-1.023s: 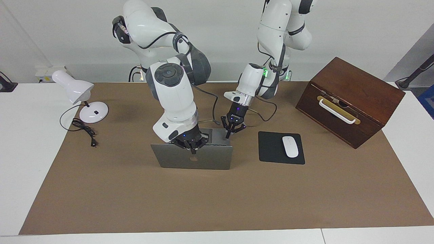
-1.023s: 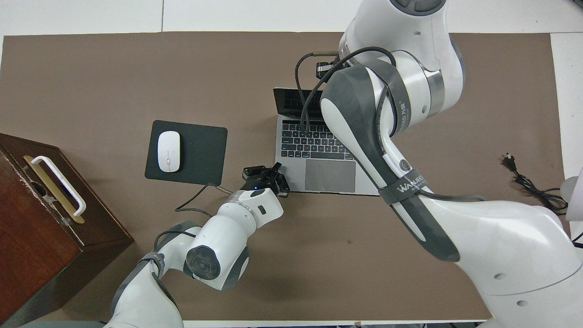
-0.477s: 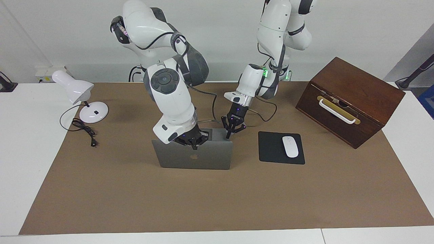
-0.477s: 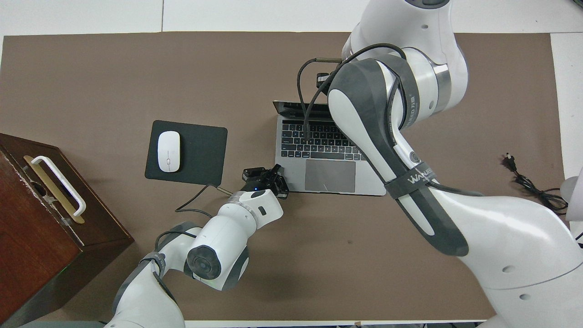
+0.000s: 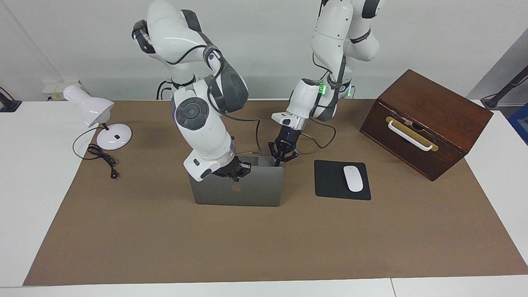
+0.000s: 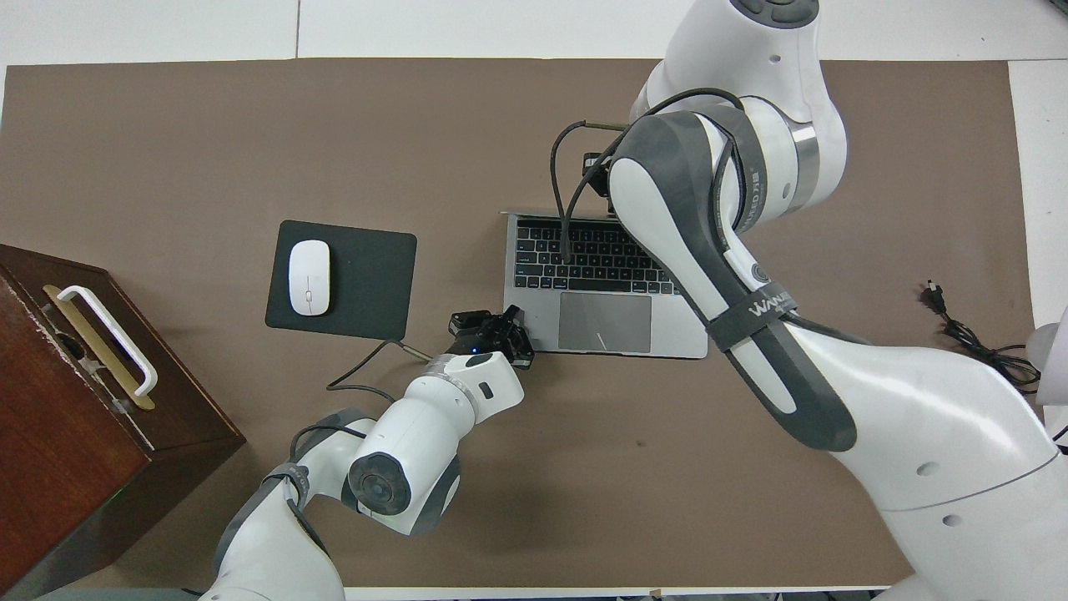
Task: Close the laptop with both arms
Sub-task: 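Push the laptop lid's top edge down toward the keyboard with the right gripper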
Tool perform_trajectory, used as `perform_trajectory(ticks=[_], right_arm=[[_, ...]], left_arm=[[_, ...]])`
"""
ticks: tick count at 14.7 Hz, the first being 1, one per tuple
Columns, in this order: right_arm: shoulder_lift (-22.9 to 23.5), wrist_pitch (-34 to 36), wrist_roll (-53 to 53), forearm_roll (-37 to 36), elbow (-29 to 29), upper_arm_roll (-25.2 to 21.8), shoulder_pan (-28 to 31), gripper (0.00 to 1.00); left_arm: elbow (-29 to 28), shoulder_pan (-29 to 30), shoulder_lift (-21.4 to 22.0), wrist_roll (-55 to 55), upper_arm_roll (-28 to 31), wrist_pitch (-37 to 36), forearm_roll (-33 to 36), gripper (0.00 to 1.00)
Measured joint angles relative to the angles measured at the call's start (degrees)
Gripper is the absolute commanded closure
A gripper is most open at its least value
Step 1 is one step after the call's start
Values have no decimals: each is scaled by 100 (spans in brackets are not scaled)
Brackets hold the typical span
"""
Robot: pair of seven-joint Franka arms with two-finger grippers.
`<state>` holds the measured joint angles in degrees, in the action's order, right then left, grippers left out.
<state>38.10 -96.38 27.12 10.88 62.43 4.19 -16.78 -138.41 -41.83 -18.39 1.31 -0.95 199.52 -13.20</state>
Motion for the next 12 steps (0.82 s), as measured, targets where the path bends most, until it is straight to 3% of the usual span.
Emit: perform_trajectory(ticks=[5,12], right_arm=[[8,-72,17,319,287,-4,123,100],[22,-763,17,327,830,3,134,100]], left_arm=[[0,-1,-2,141,0,1,0,100],[-3,-6,-12,325,0,24,0,100]])
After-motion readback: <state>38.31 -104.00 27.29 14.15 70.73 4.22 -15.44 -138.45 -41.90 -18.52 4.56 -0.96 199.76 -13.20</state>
